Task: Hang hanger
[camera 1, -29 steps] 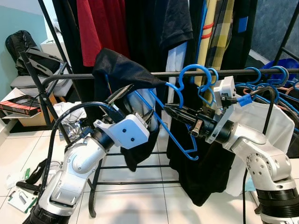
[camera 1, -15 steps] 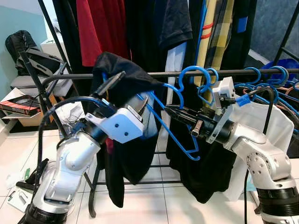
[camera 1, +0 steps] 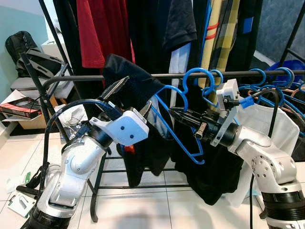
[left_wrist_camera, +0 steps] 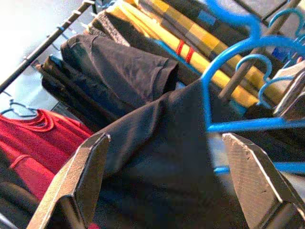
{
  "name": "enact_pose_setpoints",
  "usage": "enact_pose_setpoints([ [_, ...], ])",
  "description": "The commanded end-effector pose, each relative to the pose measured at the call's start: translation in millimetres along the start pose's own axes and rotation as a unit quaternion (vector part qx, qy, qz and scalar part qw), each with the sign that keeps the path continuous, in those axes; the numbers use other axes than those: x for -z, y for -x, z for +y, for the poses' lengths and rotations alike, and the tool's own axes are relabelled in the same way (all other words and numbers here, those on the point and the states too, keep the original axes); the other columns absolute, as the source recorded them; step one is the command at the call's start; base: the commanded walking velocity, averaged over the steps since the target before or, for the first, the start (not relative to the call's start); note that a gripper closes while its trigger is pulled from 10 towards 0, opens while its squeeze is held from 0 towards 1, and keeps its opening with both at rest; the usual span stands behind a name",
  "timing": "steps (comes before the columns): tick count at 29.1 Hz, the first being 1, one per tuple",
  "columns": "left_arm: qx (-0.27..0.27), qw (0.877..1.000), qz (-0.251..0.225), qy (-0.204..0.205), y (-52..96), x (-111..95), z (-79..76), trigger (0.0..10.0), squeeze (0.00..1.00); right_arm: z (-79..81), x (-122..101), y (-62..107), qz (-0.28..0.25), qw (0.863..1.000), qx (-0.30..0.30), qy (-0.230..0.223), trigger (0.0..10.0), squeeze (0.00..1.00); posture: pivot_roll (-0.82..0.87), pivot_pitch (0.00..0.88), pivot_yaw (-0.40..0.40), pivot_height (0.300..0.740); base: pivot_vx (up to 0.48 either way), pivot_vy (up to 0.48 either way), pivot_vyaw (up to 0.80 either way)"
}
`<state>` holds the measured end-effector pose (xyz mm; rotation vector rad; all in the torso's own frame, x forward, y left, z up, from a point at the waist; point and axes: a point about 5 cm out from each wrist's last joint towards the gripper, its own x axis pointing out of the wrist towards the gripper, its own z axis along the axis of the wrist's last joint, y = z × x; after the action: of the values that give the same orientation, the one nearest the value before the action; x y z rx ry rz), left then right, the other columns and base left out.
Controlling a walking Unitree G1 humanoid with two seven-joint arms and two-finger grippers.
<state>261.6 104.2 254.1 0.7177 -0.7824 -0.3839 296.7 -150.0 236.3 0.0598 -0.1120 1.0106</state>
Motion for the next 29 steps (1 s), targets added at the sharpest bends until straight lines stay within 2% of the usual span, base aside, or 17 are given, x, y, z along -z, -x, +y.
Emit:
enact_pose_setpoints([
  [1, 0.012, 1.0, 0.003, 0.001, -0.7, 2.1, -3.2, 10.0, 0.0, 4.9, -8.1, -3.9, -0.014, 1.0, -0.013, 0.012, 10.0, 0.0, -0.11, 0.0, 0.047, 0.74, 0.0, 0.0, 0.0],
  [5, 0.012, 1.0, 0.012, 0.011, -0.7, 4.6, -6.3, 10.0, 0.0, 6.0, -9.0, -5.2, -0.018, 1.0, -0.015, 0.012, 10.0, 0.0, -0.11, 0.0, 0.048, 0.74, 0.0, 0.0, 0.0],
  [10, -0.007, 0.998, 0.051, 0.026, -0.1, 15.9, -8.2, 10.0, 0.0, 12.6, -11.5, -6.3, -0.025, 0.999, -0.035, 0.01, 10.0, 0.0, -0.11, 0.0, 0.05, 0.74, 0.0, 0.0, 0.0],
  [16, -0.01, 0.997, 0.068, 0.019, -1.3, 21.8, -8.7, 10.0, 0.0, 15.8, -13.1, -6.3, -0.028, 0.999, -0.045, 0.01, 10.0, 0.0, -0.11, 0.0, 0.051, 0.74, 0.0, 0.0, 0.0],
  [17, -0.01, 0.997, 0.071, 0.015, -1.4, 23.0, -9.0, 8.0, 0.0, 16.2, -13.4, -6.3, -0.028, 0.998, -0.046, 0.01, 10.0, 0.0, -0.11, 0.0, 0.051, 0.74, 0.0, 0.0, 0.0],
  [19, -0.011, 0.997, 0.077, 0.013, -1.3, 24.9, -8.9, 8.0, 0.0, 16.8, -13.7, -6.4, -0.029, 0.998, -0.048, 0.009, 10.0, 0.0, -0.11, 0.0, 0.052, 0.74, 0.0, 0.0, 0.0],
  [20, -0.017, 0.996, 0.083, 0.012, -1.4, 26.4, -7.8, 6.0, 0.0, 17.4, -14.0, -6.3, -0.03, 0.998, -0.05, 0.009, 10.0, 0.0, -0.11, 0.0, 0.052, 0.74, 0.0, 0.0, 0.0],
  [21, -0.024, 0.996, 0.088, 0.01, -2.1, 27.6, -6.0, 2.7, 0.0, 18.0, -14.0, -6.3, -0.03, 0.998, -0.052, 0.008, 10.0, 0.0, -0.11, 0.0, 0.052, 0.74, 0.0, 0.0, 0.0],
  [22, -0.03, 0.995, 0.093, 0.007, -2.7, 28.4, -4.3, 0.8, 0.0, 18.6, -13.9, -6.2, -0.03, 0.998, -0.053, 0.008, 10.0, 0.0, -0.11, 0.0, 0.052, 0.74, 0.0, 0.0, 0.0],
  [23, -0.036, 0.995, 0.096, 0.005, -3.2, 29.1, -2.8, 0.0, 0.0, 19.1, -13.7, -6.2, -0.031, 0.998, -0.054, 0.007, 10.0, 0.0, -0.11, 0.0, 0.052, 0.74, 0.0, 0.0, 0.0],
  [29, -0.042, 0.993, 0.106, -0.001, -2.9, 32.6, 0.8, 0.0, 0.0, 20.8, -13.2, -6.3, -0.031, 0.998, -0.058, 0.004, 10.0, 0.0, -0.11, 0.0, 0.054, 0.74, 0.0, 0.0, 0.0],
])
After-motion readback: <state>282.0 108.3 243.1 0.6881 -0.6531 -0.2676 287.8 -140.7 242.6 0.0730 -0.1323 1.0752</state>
